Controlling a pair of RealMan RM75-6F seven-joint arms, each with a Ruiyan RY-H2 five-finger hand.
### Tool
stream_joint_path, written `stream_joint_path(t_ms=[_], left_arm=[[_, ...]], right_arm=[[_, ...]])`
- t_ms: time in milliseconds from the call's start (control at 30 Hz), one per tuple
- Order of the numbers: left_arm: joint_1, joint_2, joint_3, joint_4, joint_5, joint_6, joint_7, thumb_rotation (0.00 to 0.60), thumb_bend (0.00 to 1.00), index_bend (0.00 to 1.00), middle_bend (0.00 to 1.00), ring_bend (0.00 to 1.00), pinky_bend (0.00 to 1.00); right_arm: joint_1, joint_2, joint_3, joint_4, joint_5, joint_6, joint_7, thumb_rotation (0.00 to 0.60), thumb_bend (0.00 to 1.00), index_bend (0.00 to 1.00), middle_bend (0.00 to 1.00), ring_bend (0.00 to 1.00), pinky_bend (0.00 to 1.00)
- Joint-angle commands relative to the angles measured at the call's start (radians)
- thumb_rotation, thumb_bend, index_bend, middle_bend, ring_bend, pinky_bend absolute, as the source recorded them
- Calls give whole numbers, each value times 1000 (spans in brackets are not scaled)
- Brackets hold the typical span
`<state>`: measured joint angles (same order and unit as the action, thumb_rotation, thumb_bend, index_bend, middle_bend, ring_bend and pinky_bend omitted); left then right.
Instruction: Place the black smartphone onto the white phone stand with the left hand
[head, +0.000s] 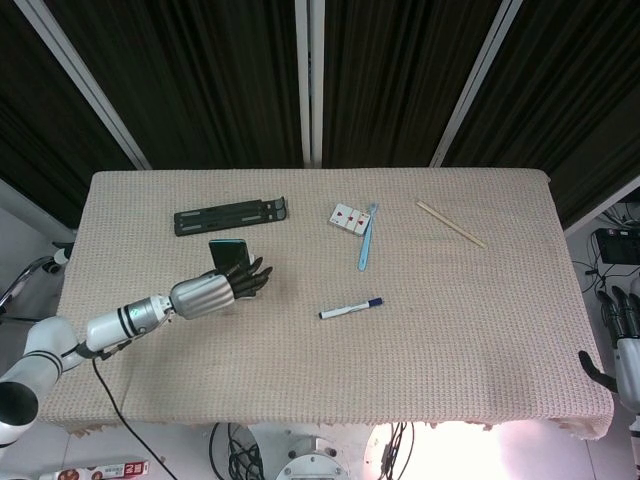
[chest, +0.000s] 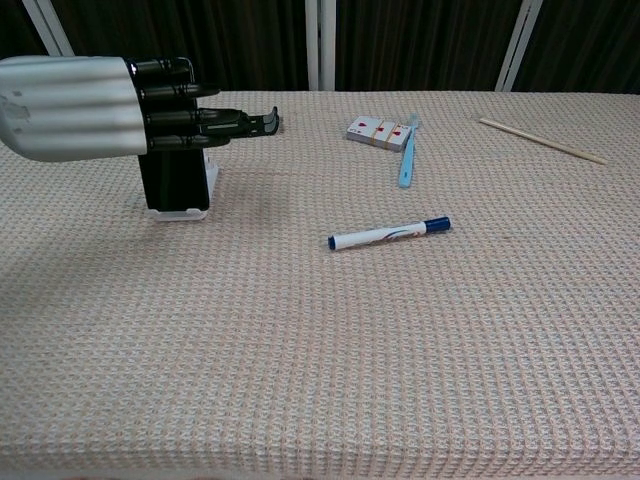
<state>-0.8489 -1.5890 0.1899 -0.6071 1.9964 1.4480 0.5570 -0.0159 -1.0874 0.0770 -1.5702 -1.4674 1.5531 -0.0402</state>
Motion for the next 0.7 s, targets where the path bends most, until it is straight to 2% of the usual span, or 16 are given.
stream_joint_path(t_ms=[33, 200, 400, 500, 600, 667, 700], left_arm=[[4, 5, -1, -5, -3, 2, 1, 600, 337, 32, 0, 65, 223], [27, 30, -14, -20, -24, 22, 4, 600, 336, 31, 0, 65, 223], [119, 86, -62, -98, -112, 88, -13, 600, 335, 31, 3, 66, 224], [225, 113, -113, -203, -218, 153, -61, 600, 303, 32, 23, 67, 227], [333, 129, -153, -309, -312, 230, -111, 600, 206, 32, 42, 68, 226], [396, 136, -166, -377, -359, 270, -166, 600, 150, 33, 57, 68, 218], [433, 150, -160, -429, -378, 283, -237, 572, 130, 34, 63, 67, 208]], right_arm=[[-1, 0, 0, 1, -1, 3, 2, 600, 180, 0, 0, 0, 0], [-4, 5, 2, -1, -1, 9, 2, 600, 181, 0, 0, 0, 0], [-8, 10, 2, -3, -6, 19, 5, 600, 180, 0, 0, 0, 0], [-12, 7, 4, 2, -5, 27, 13, 600, 180, 0, 0, 0, 0], [-16, 3, 1, 15, -2, 28, 20, 600, 177, 0, 0, 0, 0], [-19, 3, -2, 21, -2, 28, 26, 600, 176, 0, 0, 0, 0], [-21, 3, -5, 26, -4, 27, 31, 600, 176, 0, 0, 0, 0]])
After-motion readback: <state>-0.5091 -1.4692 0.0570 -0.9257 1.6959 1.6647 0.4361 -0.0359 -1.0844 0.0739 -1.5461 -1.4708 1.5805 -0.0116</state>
